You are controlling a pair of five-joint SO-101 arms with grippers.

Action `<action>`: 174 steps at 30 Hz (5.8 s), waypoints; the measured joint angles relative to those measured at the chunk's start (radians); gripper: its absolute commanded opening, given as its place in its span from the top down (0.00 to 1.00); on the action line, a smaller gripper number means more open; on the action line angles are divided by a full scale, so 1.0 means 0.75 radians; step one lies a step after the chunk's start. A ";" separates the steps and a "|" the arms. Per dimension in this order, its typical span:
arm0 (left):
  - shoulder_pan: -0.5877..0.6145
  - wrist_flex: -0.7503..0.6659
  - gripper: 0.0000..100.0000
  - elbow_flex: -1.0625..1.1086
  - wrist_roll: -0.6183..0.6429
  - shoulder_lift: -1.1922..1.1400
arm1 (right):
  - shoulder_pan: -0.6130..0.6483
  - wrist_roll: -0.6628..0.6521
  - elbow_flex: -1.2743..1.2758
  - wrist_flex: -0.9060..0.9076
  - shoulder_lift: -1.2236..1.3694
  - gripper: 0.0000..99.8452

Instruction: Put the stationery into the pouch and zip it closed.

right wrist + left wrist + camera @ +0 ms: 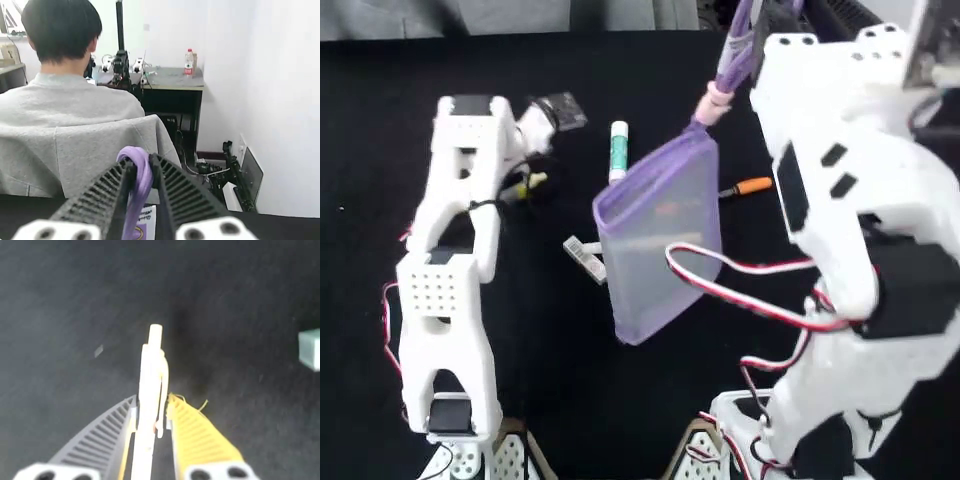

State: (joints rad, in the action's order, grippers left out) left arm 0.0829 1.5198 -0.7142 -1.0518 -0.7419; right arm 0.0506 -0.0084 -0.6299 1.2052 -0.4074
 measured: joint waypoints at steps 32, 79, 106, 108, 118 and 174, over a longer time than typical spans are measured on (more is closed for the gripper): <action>-0.446 0.276 0.97 -1.236 1.905 0.978 | 0.000 -0.076 0.170 -0.076 -0.029 0.99; -0.634 -0.698 0.97 1.121 1.901 2.936 | 0.000 -0.094 0.172 -0.070 -0.029 0.99; -0.630 -2.195 0.97 2.674 1.653 3.200 | 0.002 -0.094 0.172 -0.070 -0.029 0.99; -0.618 -2.195 0.97 2.692 1.653 3.200 | 0.002 -0.094 0.172 -0.070 -0.029 0.99; -0.616 -2.169 0.97 2.762 1.741 3.200 | 0.002 -0.094 0.172 -0.070 -0.029 0.99; -0.276 -0.626 0.83 1.653 2.647 1.559 | 0.002 -0.250 0.198 0.035 -0.196 0.99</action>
State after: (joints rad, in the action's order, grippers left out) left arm -0.1243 1.0503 0.5255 0.9337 0.4273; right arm 0.0522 -0.1956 -0.4810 1.2313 -0.5547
